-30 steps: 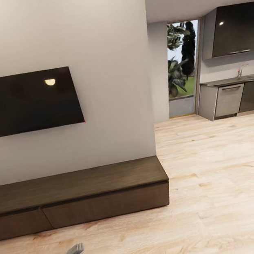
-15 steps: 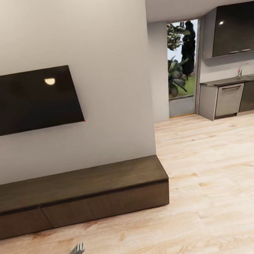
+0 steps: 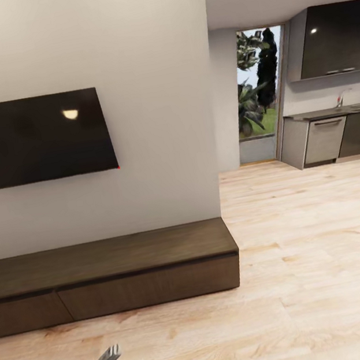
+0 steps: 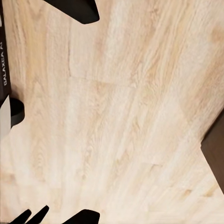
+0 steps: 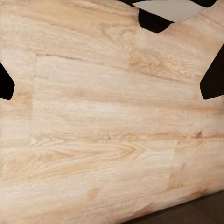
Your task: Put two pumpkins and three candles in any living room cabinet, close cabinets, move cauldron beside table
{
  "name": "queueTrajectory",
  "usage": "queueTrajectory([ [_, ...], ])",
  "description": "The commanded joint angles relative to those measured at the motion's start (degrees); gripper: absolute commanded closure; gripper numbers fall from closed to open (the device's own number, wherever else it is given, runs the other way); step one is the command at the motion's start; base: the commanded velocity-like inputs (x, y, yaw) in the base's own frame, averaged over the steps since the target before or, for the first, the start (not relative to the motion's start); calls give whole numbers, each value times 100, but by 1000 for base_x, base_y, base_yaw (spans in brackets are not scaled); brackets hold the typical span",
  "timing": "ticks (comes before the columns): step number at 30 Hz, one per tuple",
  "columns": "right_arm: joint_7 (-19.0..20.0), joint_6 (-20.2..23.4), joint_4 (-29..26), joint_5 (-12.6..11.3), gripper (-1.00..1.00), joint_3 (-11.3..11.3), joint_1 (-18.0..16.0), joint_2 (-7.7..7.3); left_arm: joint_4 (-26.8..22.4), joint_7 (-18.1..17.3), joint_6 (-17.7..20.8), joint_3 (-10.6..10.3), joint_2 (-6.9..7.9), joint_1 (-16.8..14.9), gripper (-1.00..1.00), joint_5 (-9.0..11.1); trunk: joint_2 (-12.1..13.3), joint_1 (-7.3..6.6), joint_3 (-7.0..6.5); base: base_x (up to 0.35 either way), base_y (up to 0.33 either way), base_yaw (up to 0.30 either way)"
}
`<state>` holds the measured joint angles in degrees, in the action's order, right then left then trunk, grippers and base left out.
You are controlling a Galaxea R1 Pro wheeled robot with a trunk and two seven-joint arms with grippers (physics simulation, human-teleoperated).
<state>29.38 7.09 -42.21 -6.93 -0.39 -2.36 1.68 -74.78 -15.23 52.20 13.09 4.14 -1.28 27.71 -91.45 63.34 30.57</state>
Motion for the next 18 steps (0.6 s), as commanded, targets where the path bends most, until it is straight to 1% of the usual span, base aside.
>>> queueTrajectory([
  [1,24,48,-25,-61,-100,-4,-2,3,-2,-67,27,10,-1,-4,-100,-29,-45,22,25,0,0,0],
  [8,47,38,-25,-56,-100,-9,-2,7,-8,-148,29,-12,-4,-4,-100,-31,-325,176,150,0,0,0],
  [10,43,38,-24,-60,-100,-12,-2,9,-24,-227,40,-21,-10,-4,-100,-30,-406,220,186,0,0,0],
  [12,25,38,-46,-62,-100,-13,-2,17,-90,-389,86,-18,-1,-13,-100,-22,-486,264,222,0,0,0],
  [14,19,74,-83,-73,-100,-21,-2,23,-256,-647,216,-10,31,-27,-100,-16,-566,308,258,0,0,0],
  [16,16,161,-218,-95,-100,-41,-2,16,-488,-899,397,-4,129,-133,-100,-2,-646,352,294,0,0,0],
  [17,15,222,-302,-115,-100,-55,-2,13,-538,-954,423,-3,159,-172,-100,14,-686,374,312,0,0,0],
  [18,8,458,-575,-197,-100,-98,-2,8,-617,-1053,461,-2,217,-258,-100,91,-727,396,330,0,0,0],
])
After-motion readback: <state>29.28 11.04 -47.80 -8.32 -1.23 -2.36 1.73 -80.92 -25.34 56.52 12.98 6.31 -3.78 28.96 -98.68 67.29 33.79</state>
